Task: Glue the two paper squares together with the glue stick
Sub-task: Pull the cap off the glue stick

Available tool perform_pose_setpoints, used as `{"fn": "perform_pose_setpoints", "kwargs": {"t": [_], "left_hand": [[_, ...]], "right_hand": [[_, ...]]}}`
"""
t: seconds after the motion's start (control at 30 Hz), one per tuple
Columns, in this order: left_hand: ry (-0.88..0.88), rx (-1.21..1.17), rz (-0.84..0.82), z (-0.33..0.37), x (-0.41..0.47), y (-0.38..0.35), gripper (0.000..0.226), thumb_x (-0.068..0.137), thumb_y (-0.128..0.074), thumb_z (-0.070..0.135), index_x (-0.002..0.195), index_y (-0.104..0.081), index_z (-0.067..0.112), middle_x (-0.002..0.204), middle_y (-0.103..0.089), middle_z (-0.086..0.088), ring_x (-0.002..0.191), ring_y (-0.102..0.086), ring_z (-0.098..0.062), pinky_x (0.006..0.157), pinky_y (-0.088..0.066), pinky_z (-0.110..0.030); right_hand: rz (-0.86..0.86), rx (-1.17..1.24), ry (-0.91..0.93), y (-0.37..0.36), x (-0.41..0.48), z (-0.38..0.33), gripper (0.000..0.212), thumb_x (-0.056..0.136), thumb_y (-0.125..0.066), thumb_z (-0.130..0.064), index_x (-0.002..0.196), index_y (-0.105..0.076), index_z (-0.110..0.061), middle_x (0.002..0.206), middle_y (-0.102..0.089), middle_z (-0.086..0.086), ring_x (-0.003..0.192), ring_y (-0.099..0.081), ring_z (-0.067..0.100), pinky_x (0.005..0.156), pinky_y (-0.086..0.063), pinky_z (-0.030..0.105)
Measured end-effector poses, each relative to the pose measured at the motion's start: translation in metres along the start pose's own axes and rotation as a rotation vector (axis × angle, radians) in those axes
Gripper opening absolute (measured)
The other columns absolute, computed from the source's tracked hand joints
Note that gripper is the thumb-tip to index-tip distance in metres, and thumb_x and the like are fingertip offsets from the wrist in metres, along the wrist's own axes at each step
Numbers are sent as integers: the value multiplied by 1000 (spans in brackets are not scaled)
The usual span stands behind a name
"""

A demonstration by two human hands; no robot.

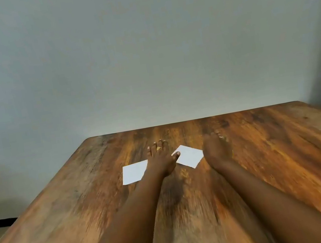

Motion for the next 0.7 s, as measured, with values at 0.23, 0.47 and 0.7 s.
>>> {"fn": "perform_pose_setpoints", "kwargs": {"t": [0.23, 0.47, 0.7], "left_hand": [[-34, -123, -127, 42, -3, -45, 70, 96, -28, 51, 150, -4, 12, 160, -2, -8, 147, 2, -29, 117, 8, -47], [-161, -184, -288, 99, 7, -83, 63, 95, -40, 45, 145, -27, 10, 153, -28, -13, 143, -23, -30, 116, -1, -52], [-169, -651, -230, 121, 23, -73, 62, 83, -64, 40, 138, -43, 18, 140, -52, -5, 125, -51, -23, 92, -38, -25]], "right_hand": [[-57, 122, -181, -11, -7, 58, 18, 94, -55, -15, 105, -67, -7, 109, -67, 12, 97, -64, 27, 74, -47, 30], [-67, 184, -227, -21, 13, 73, 14, 92, -55, -9, 95, -67, -3, 83, -61, 10, 74, -59, 22, 61, -41, 28], [-139, 415, -268, -25, 49, 81, 19, 87, -66, -18, 76, -67, -4, 80, -67, 13, 69, -63, 24, 57, -41, 26]]}}
Point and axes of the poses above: each hand's wrist, its own x-axis towards the middle knuckle, its own y-axis out of the back of the hand, z = x × y, the point moved 10 cm from there along x, towards the middle knuckle
